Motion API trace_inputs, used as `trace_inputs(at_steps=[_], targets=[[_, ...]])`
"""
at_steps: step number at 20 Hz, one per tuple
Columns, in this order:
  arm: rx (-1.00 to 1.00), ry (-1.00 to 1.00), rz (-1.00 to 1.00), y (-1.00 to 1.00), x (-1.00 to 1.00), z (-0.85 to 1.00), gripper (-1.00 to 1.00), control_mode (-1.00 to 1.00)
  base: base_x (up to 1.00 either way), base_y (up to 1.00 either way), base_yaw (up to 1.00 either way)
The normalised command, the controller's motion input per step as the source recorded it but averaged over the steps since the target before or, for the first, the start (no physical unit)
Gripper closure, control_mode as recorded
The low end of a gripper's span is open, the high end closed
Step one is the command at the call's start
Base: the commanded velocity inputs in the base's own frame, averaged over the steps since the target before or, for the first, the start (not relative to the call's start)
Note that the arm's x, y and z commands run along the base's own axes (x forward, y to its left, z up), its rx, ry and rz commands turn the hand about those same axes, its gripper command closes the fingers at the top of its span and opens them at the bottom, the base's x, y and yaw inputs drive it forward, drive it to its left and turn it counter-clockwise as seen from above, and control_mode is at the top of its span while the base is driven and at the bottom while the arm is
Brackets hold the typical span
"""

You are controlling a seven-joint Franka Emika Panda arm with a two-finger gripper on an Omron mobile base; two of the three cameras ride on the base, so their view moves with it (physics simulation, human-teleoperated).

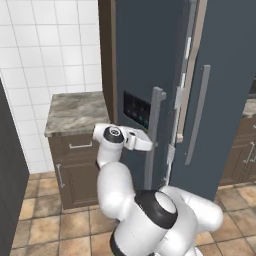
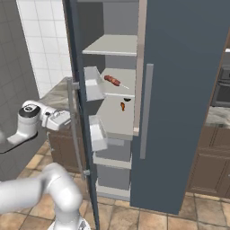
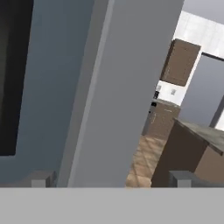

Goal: Store the kebab skewer in the freezer for long-term storage. Close the freezer door after placing the cooked food.

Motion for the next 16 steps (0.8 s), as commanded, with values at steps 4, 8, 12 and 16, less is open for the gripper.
trace_inputs(at_steps=[4,8,12,16], targets=[[0.23,0.01,0.15,-0.84,0.03,0.21,-1.00,-1.00,0.00,0.00,0.00],[0.28,0.00,0.21,-0.77,0.05,0.19,-1.00,-1.00,0.00,0.00,0.00],[0.22,0.01,0.24,-0.58,0.12,0.16,-1.00,-1.00,0.00,0.00,0.00],[0.18,0.09,0.27,-0.43,0.20,0.39,-1.00,-1.00,0.00,0.00,0.00]])
